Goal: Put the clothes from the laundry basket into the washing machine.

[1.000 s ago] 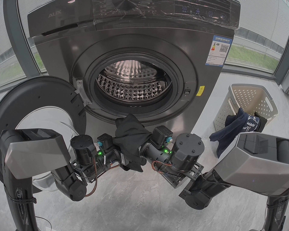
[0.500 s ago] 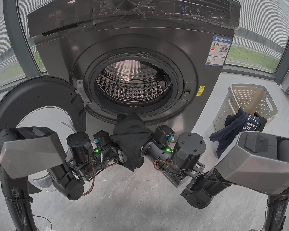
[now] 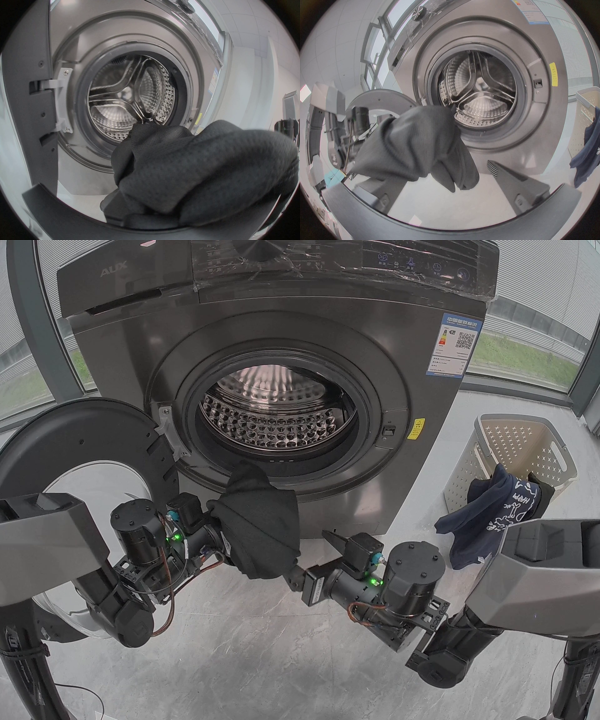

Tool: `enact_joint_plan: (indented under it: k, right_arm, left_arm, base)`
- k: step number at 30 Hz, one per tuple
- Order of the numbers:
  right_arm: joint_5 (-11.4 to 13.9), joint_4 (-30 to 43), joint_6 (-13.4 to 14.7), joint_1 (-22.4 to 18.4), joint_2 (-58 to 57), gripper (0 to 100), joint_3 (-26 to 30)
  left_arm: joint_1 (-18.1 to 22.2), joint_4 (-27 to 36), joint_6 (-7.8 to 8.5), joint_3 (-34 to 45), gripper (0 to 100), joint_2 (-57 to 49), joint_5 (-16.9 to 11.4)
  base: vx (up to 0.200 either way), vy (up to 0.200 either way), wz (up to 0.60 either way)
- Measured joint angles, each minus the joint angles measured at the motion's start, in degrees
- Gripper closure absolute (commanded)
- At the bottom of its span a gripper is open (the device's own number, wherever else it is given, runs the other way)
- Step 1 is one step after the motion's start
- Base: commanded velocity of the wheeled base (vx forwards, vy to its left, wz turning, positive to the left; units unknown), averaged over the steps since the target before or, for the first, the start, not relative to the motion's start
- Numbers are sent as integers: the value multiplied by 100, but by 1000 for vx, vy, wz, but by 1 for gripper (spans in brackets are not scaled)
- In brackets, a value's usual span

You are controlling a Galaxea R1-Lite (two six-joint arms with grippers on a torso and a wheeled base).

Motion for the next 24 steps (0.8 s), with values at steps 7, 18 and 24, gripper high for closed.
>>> enact_joint_plan:
  k: [7,18,24]
  right_arm:
    - [11,-30,-17,-4,-168,0,877]
    - [-41,-49,7,-424,-756,0,1721]
    - [-35,-230,60,-836,-1125,0,2064]
  left_arm:
    - [33,0,-11,101,100,-162,7]
    - [-13,-5,-38,1069,100,-1030,-6]
    - [-77,-2,-46,1585,100,-1676,-11]
  base:
    - [0,0,0]
    - [0,0,0]
    - [0,0,0]
